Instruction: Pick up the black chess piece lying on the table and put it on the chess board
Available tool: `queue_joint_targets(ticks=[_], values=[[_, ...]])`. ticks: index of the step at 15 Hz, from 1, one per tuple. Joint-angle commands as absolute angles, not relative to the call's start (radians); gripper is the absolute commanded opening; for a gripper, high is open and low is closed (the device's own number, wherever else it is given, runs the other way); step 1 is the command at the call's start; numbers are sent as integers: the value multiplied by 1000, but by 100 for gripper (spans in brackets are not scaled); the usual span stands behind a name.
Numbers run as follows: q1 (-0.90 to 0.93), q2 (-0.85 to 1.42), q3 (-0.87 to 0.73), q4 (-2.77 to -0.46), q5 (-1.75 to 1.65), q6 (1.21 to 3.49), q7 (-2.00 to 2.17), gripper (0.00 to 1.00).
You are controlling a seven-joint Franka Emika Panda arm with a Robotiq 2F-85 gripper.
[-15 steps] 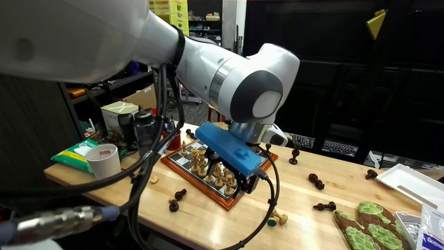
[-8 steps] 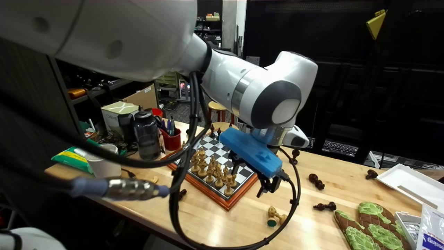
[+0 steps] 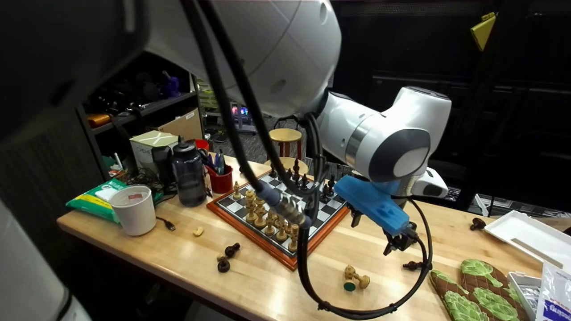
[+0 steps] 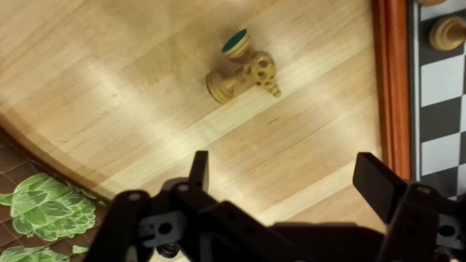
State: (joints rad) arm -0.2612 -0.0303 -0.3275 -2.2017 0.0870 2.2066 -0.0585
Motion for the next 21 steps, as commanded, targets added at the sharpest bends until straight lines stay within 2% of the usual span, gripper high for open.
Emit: queue_joint_targets(ticks=[1,21], values=[[-282,0,-320,-2175,100,2209,-56,100],[-364,371,-326,-1868,247,2249,108,100]])
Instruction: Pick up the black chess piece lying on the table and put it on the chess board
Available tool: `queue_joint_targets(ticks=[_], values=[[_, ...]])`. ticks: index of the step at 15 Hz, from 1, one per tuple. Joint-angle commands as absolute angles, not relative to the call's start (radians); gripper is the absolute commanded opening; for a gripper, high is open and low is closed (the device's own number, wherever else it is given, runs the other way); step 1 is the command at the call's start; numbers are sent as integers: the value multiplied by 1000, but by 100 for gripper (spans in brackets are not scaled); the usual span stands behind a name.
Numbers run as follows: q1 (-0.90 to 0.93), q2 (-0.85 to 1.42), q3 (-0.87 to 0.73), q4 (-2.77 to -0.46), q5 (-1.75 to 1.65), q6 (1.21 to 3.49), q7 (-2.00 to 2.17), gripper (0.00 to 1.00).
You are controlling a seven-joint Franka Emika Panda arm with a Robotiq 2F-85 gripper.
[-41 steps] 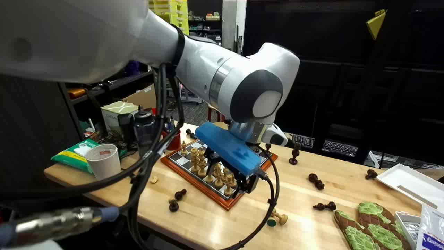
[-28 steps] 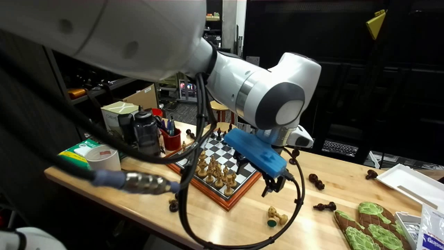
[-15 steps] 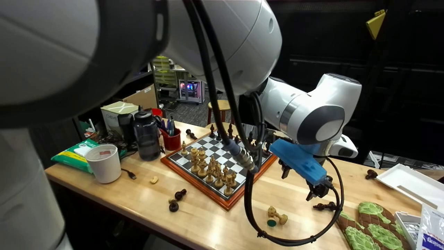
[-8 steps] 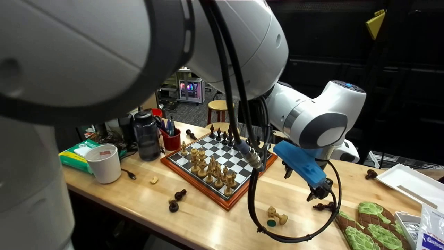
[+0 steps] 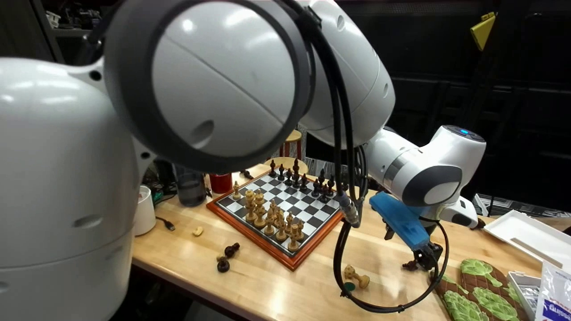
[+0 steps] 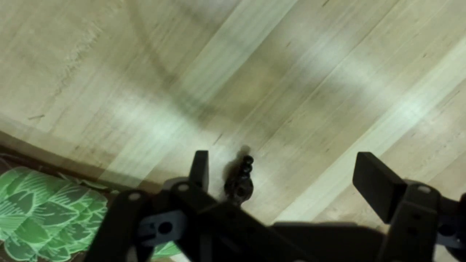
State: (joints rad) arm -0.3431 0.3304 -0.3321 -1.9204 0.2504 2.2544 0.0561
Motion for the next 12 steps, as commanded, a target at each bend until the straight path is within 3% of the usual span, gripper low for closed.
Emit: queue_joint_targets(ticks=[1,8,9,10,12], values=[[-368,383,-328,-1856,244,2248,122,100],[-389,434,-325,-1802,246,2249,178,100],[-391,437,-325,-1799,245,2247,179,75],[-393,441,-323,-1795,248,2245,179,74],[-393,446,-323,-1796,247,2243,184,60]])
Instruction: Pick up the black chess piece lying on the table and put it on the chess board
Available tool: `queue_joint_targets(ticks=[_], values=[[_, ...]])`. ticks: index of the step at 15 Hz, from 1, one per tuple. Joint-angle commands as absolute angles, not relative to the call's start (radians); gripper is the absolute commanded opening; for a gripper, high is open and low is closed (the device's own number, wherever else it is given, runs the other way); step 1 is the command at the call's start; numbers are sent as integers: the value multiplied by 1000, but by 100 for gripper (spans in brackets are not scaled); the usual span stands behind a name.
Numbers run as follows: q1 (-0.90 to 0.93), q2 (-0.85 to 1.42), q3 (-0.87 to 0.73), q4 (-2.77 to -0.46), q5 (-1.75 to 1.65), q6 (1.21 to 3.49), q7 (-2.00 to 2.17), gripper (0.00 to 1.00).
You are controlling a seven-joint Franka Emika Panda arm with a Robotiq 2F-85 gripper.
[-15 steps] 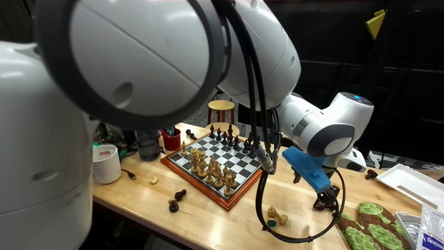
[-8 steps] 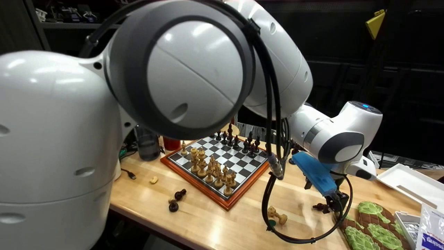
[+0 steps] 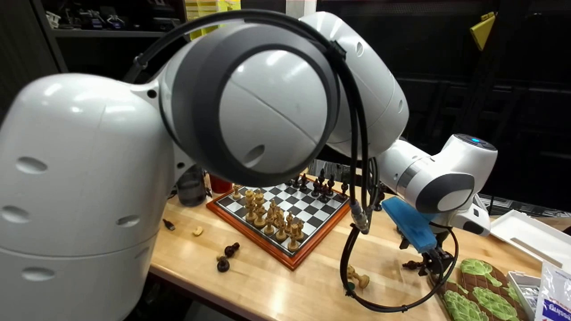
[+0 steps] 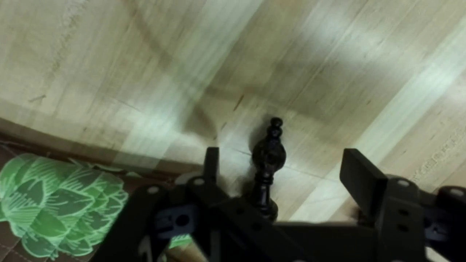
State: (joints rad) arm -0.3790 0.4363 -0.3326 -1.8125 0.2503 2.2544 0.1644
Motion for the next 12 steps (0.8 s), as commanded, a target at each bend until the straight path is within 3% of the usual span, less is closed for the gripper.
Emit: queue_joint_targets(ticks=[1,8,9,12], values=[[-394,447,-323,-1796,246,2243,184,53],[-394,438,-325,-1809,241,2238,185,1],[-392,430,-324,-1818,237,2243,178,6],[-376,383,-321,-1855,221,2230,171,6]])
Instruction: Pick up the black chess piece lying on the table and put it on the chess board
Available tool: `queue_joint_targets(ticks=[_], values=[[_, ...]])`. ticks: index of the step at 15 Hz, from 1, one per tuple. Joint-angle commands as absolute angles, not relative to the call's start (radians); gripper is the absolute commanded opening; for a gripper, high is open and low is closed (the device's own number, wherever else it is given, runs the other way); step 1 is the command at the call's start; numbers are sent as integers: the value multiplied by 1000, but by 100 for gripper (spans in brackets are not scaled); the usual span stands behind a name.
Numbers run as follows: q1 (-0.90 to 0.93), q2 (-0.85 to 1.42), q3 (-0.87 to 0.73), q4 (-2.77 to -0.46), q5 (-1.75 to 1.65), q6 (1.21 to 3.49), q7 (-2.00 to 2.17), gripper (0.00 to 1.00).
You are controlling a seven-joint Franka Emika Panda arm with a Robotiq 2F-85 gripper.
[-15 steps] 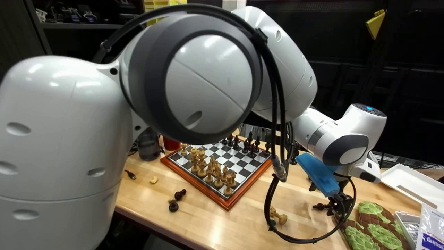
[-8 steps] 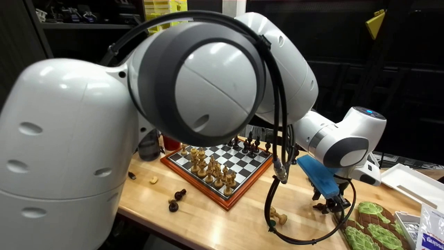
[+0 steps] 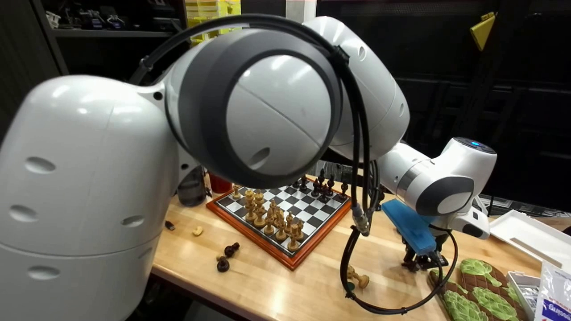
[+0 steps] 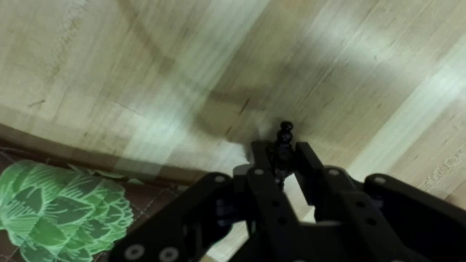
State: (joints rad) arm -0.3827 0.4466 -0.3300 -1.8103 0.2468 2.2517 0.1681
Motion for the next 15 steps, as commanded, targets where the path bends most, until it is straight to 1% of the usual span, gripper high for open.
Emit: queue_joint_targets(ticks=[1,9,15], values=[[-369,360,-317,-1872,215,2220,163,6],[-264,135,-275,-2048,85,2124,129,6],[-225,32,-234,-2115,-9,2053,33,6]])
